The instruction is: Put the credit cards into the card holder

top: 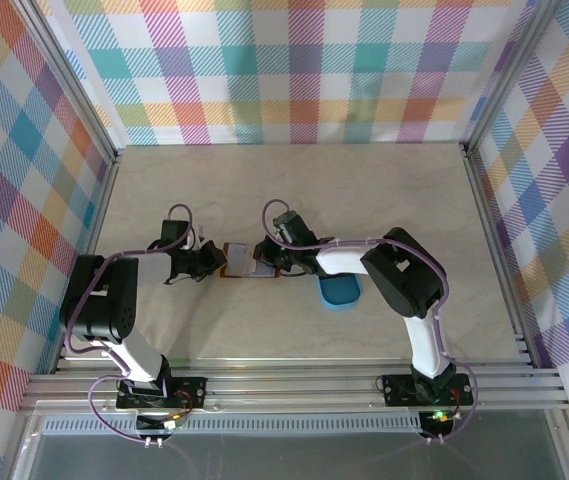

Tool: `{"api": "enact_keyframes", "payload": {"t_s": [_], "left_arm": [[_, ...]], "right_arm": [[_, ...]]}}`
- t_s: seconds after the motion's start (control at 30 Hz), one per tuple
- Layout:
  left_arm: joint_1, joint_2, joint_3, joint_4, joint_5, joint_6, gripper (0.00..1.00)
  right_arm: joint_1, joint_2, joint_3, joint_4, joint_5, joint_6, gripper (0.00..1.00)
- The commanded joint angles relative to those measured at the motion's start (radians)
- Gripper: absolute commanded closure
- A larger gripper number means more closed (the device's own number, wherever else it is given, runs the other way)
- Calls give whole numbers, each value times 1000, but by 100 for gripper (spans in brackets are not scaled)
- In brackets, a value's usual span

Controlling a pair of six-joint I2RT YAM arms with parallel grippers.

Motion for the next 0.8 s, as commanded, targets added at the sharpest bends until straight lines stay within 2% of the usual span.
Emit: {"api": "enact_keyframes", "payload": {"t_s": [0.0, 0.5, 0.77], "left_arm": [[-7, 22, -11, -20, 15, -4, 94], [-7, 29, -11, -20, 18, -8, 94], [-7, 32, -9, -21, 21, -8, 94]], "right_arm": [[-1, 10, 13, -20, 30, -42, 100], [2, -12, -98, 107, 106, 64, 100], [3, 10, -71, 105, 68, 50, 100]]}}
